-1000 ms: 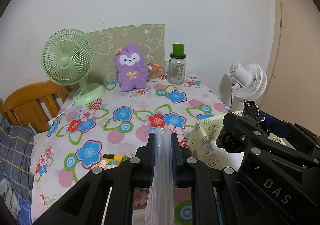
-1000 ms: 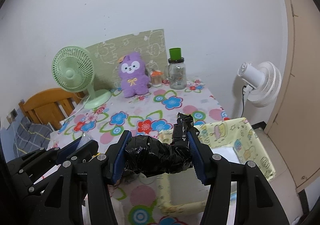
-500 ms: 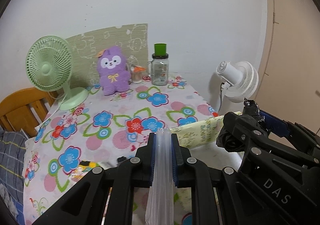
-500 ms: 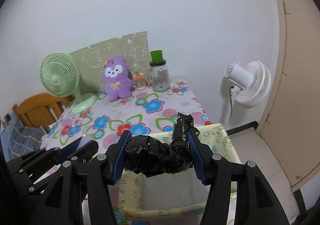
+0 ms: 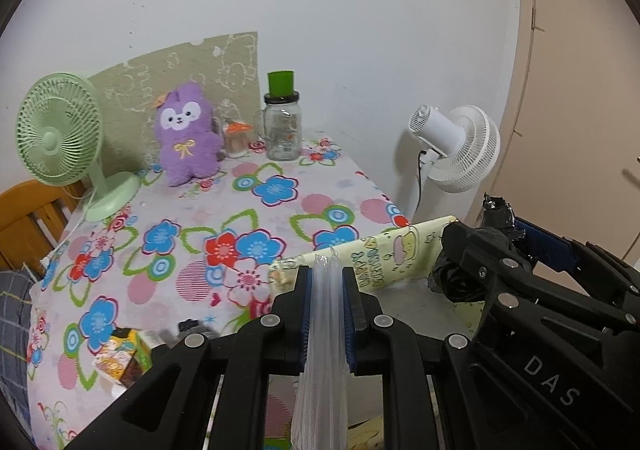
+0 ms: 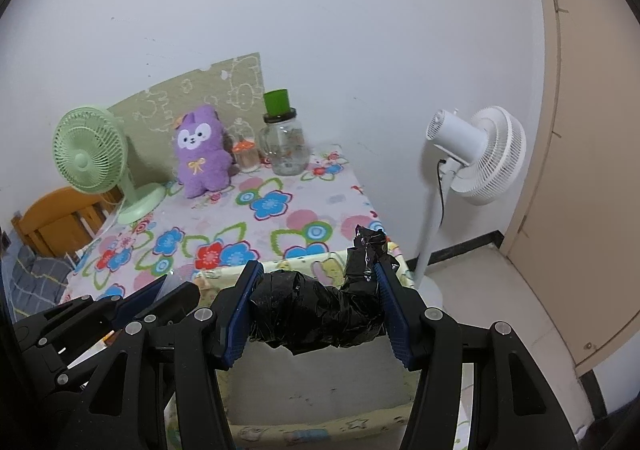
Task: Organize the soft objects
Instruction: 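Drop the black cloth into the box with the right tool while the left releases the pack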
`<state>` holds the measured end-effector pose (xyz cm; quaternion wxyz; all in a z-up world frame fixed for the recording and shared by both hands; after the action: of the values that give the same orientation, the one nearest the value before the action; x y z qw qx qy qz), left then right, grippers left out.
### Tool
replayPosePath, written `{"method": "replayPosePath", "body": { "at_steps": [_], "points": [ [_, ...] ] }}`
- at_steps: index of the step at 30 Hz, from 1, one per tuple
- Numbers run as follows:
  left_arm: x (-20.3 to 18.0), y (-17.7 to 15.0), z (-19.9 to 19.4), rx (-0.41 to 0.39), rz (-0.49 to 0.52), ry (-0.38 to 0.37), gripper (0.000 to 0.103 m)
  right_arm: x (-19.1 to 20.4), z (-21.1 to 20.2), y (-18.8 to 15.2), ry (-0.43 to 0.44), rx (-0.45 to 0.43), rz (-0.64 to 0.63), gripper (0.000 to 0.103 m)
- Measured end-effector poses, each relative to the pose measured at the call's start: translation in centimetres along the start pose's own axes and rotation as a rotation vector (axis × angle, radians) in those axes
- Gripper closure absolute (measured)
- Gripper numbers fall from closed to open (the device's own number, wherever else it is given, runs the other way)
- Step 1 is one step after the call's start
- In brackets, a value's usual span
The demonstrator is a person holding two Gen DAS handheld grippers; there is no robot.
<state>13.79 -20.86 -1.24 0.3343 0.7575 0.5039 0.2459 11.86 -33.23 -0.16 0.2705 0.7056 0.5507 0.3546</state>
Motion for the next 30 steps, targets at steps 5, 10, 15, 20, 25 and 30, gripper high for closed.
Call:
{"method": "replayPosePath", "body": {
  "at_steps": [5,10,15,20,25,30],
  "points": [
    [-0.6,0.3,1.3,0.015,-0.025,-0.049,0.091,-1.1,0.8,0.3,-0.008,0.01,0.019,0.043],
    [-1.1,-0.1,2.9,0.05,-0.036,-0.079,0.09,-1.2,2.1,0.1,-0.003,0.035,0.01,0.043],
    [-1.3,-0.2,4.0,0.061,-0.03,-0.056,0.072,-0.6,3.3,-0.2,0.008,0.059,0.002,0.042],
    [-0.9,-0.3,4.5,0.059,-0.03,-0.029,0.049,-0.3,4.1,-0.4,0.012,0.073,0.005,0.037],
    [-0.9,-0.6,4.8,0.07,-0.022,-0.024,0.026,-0.4,4.6,-0.7,-0.015,0.074,0.0,0.016],
    [-1.2,-0.8,4.5,0.07,-0.001,-0.022,0.012,-0.3,4.4,-0.9,-0.014,0.072,-0.002,0.01]
  ]
}}
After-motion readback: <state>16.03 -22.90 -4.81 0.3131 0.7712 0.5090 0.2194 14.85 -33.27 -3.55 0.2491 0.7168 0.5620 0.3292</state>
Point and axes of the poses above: each gripper's, at about its wrist camera, not at the fingertips, and z roughly the way its jaws point, x to its left, y to its top, the point moved 2 cm from there along z, roughly the way its jaws point, and after that the axes turned 5 degrees about z, right-handed, at the moved point
